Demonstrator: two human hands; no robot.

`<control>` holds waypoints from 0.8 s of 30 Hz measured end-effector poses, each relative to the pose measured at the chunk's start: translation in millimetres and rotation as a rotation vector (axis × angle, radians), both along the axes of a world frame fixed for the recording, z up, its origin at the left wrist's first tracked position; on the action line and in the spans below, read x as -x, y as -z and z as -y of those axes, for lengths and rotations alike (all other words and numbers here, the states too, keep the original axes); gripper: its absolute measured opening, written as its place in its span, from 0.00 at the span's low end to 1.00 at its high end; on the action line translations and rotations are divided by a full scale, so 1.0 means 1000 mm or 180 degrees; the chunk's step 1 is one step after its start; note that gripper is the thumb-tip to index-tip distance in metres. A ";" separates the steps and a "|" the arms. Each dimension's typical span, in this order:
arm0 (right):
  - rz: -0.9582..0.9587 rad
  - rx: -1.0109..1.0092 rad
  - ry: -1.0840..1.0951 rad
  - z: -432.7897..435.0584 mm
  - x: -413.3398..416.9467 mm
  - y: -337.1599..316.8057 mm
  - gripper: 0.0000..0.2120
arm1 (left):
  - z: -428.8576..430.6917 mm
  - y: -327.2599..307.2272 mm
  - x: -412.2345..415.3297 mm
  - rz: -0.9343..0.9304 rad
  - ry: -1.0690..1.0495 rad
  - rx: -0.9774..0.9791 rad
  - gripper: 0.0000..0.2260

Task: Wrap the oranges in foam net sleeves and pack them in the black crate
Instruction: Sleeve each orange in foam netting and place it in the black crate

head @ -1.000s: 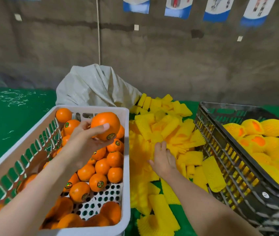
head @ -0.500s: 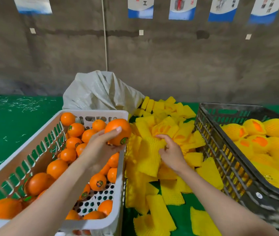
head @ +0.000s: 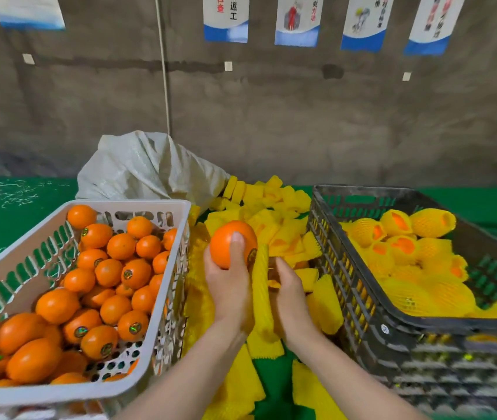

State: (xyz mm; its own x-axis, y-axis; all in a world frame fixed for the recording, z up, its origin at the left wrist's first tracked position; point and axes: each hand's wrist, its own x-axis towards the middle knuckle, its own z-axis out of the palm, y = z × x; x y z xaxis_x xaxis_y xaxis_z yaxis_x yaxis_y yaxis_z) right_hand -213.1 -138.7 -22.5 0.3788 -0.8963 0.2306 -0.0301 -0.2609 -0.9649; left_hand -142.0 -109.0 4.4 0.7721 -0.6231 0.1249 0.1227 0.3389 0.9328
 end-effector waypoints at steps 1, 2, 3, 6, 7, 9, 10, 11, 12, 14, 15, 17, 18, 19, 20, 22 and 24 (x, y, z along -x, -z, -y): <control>-0.0178 0.0263 0.0210 0.000 0.004 0.003 0.11 | 0.001 0.003 0.005 0.0042 -0.0076 -0.0005 0.11; -0.0334 0.0485 0.0406 0.001 0.008 0.006 0.11 | 0.002 0.005 0.008 0.0050 -0.0129 0.0004 0.11; -0.0430 0.0619 0.0539 0.001 0.012 0.008 0.11 | 0.004 0.008 0.011 0.0034 -0.0124 0.0002 0.10; 0.0176 0.0107 0.0213 0.001 0.024 0.005 0.07 | 0.008 0.013 0.017 -0.0057 -0.0078 0.0000 0.13; 0.0512 -0.0336 -0.0021 0.001 0.027 0.002 0.08 | 0.009 0.013 0.020 -0.0091 -0.0027 -0.0005 0.16; 0.0972 -0.1164 -0.0290 0.005 0.031 -0.002 0.13 | 0.007 0.011 0.025 -0.0192 0.0143 0.0003 0.24; 0.0994 -0.1213 -0.0291 0.007 0.033 -0.003 0.14 | 0.006 0.010 0.028 -0.0242 0.0273 -0.0007 0.28; 0.1012 -0.1148 -0.0293 0.008 0.036 -0.004 0.14 | 0.005 0.011 0.028 -0.0322 0.0466 -0.0006 0.31; 0.1047 -0.1112 -0.0297 0.010 0.039 -0.005 0.13 | 0.005 0.012 0.027 -0.0485 0.0689 0.0016 0.32; 0.1111 -0.1212 -0.0322 0.016 0.049 -0.006 0.13 | 0.001 0.010 0.019 -0.0853 0.1067 0.0147 0.31; 0.1112 -0.1243 -0.0397 0.021 0.055 -0.007 0.13 | -0.001 0.010 0.014 -0.0825 0.1181 0.0184 0.33; 0.0939 -0.1234 -0.0670 0.032 0.066 -0.014 0.11 | -0.003 0.010 0.006 -0.0548 0.1323 0.0168 0.34; 0.0813 -0.1224 -0.0867 0.036 0.070 -0.018 0.10 | -0.004 0.010 0.004 -0.0518 0.1385 0.0199 0.34; 0.0730 -0.1229 -0.1075 0.038 0.072 -0.022 0.10 | -0.005 0.010 0.003 -0.0561 0.1473 0.0235 0.33; 0.0709 -0.1235 -0.1264 0.039 0.073 -0.025 0.11 | -0.005 0.010 0.003 -0.0633 0.1566 0.0272 0.32; 0.0703 -0.1215 -0.1643 0.032 0.073 -0.028 0.13 | -0.005 0.011 0.004 -0.0889 0.1716 0.0333 0.29; 0.0620 -0.1052 -0.1913 0.020 0.069 -0.025 0.11 | -0.005 0.014 0.008 -0.1074 0.1720 0.0324 0.23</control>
